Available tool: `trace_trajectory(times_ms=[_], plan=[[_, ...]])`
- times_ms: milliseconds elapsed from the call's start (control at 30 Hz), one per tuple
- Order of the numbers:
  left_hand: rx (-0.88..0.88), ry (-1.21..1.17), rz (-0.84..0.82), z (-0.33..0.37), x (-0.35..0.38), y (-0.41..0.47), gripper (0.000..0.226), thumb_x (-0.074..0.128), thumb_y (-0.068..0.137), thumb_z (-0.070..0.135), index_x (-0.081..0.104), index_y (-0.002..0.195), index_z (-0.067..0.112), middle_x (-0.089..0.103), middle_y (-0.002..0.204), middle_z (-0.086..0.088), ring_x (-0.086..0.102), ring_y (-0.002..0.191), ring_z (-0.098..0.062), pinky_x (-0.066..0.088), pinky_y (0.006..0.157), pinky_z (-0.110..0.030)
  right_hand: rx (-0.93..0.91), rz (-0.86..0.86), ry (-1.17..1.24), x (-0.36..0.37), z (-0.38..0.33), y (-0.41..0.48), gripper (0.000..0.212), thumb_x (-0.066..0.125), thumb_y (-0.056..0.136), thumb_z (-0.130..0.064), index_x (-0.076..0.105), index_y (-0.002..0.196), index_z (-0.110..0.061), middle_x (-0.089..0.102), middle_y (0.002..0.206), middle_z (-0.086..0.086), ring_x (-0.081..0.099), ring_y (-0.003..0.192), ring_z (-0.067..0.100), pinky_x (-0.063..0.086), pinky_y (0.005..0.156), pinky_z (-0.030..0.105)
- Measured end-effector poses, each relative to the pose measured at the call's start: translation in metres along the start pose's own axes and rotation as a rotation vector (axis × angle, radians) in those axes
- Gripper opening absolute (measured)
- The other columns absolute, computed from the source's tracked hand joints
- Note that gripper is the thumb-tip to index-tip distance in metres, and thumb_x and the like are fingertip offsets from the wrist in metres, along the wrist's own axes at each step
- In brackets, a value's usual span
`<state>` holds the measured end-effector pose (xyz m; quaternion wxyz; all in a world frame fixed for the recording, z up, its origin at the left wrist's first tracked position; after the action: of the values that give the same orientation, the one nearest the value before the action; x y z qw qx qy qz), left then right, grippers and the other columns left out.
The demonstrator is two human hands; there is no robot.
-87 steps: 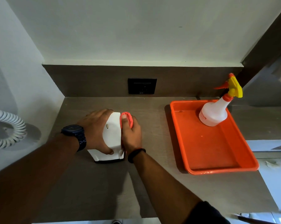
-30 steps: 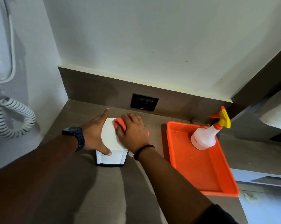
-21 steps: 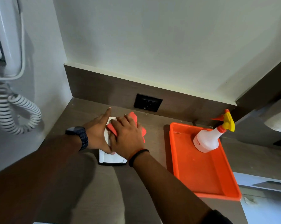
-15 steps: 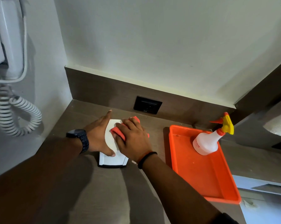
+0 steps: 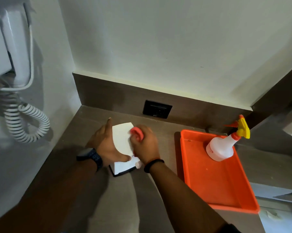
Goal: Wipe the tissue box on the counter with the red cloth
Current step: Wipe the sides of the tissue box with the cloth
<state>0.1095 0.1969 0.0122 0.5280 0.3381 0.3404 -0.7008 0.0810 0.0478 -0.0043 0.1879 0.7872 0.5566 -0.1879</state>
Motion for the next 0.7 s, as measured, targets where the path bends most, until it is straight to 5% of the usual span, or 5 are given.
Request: trace_trajectory(times_ms=[167, 333, 433, 500, 700], plan=[[-0.272, -0.018, 0.18, 0.044, 0.027, -0.03, 0.143, 0.072, 0.036, 0.08, 0.003, 0.146, 0.017, 0.029, 0.147, -0.02, 0.026, 0.135, -0.037, 0.022, 0.111, -0.049, 0.711, 0.536, 0.768, -0.038, 0.024, 0.0, 0.016, 0.063, 0.085, -0.011, 0.062, 0.069, -0.014, 0.058, 0.062, 0.006, 0.053, 0.055, 0.022, 0.051, 0.07, 0.038], [0.35, 0.36, -0.317, 0.033, -0.002, 0.02, 0.141, 0.073, 0.04, 0.077, -0.008, 0.146, 0.032, 0.003, 0.16, -0.005, 0.001, 0.145, -0.029, 0.007, 0.118, -0.052, 0.671, 0.582, 0.882, -0.063, 0.038, -0.001, 0.019, 0.062, 0.089, -0.01, 0.059, 0.072, -0.018, 0.059, 0.068, 0.004, 0.059, 0.066, 0.026, 0.056, 0.071, 0.037], [0.463, 0.497, -0.527, 0.039, -0.016, 0.034, 0.122, 0.083, 0.05, 0.059, 0.014, 0.146, 0.027, 0.024, 0.154, -0.001, 0.022, 0.138, -0.025, 0.026, 0.113, -0.045, 0.622, 0.566, 0.882, -0.065, 0.039, -0.001, 0.024, 0.061, 0.09, -0.007, 0.055, 0.069, -0.016, 0.052, 0.059, 0.001, 0.051, 0.053, 0.017, 0.05, 0.053, 0.023], [0.472, 0.511, -0.461, 0.043, -0.013, 0.038, 0.116, 0.083, 0.047, 0.062, 0.027, 0.142, 0.026, 0.037, 0.145, -0.002, 0.034, 0.129, -0.025, 0.035, 0.107, -0.044, 0.603, 0.544, 0.862, -0.063, 0.041, -0.002, 0.021, 0.063, 0.089, -0.009, 0.059, 0.069, -0.017, 0.055, 0.061, 0.001, 0.054, 0.058, 0.02, 0.053, 0.064, 0.032], [-0.179, 0.217, -0.054, 0.016, 0.013, 0.043, 0.144, 0.047, 0.013, 0.098, 0.038, 0.132, 0.017, 0.047, 0.136, -0.015, 0.048, 0.12, -0.036, 0.043, 0.1, -0.052, 0.521, 0.542, 0.79, -0.063, 0.043, -0.005, 0.015, 0.066, 0.088, -0.013, 0.066, 0.076, -0.02, 0.066, 0.072, -0.001, 0.062, 0.071, 0.019, 0.055, 0.08, 0.041]])
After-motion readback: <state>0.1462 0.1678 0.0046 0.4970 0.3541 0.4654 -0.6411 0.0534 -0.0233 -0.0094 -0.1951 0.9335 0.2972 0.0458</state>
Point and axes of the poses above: each hand's wrist, its own y-axis towards the middle knuckle, its own x-axis out of the palm, z = x × y, the point moved 2 cm from there along y, towards the middle knuckle
